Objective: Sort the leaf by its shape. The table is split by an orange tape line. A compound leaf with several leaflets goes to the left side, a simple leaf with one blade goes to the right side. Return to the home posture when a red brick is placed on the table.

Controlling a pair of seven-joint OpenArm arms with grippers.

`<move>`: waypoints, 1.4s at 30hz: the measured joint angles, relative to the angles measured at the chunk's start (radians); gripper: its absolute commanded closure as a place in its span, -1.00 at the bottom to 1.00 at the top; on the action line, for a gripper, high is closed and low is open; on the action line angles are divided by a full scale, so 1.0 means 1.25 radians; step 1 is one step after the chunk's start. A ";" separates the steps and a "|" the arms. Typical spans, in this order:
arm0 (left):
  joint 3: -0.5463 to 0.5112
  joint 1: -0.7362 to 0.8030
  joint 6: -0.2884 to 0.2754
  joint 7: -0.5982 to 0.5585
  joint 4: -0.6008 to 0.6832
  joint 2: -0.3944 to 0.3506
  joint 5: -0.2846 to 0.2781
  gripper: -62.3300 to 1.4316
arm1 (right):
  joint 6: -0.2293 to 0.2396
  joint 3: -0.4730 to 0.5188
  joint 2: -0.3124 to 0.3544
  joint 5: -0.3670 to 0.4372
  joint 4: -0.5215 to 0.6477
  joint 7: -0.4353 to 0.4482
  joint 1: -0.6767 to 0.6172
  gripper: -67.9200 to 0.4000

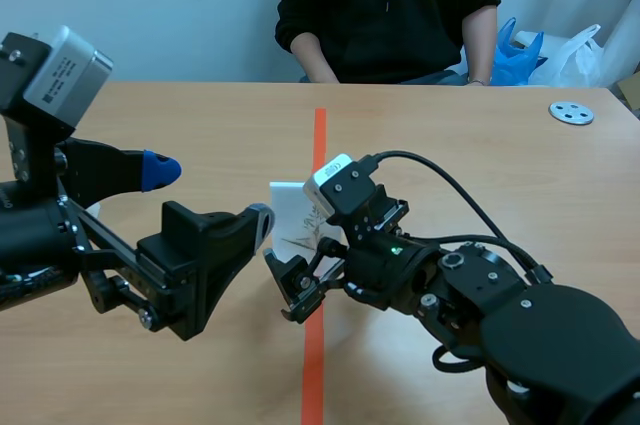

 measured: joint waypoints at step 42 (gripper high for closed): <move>0.000 0.000 0.000 0.001 0.000 0.000 0.002 -1.00 | -0.005 0.242 0.133 0.193 0.282 -0.011 -0.189 0.85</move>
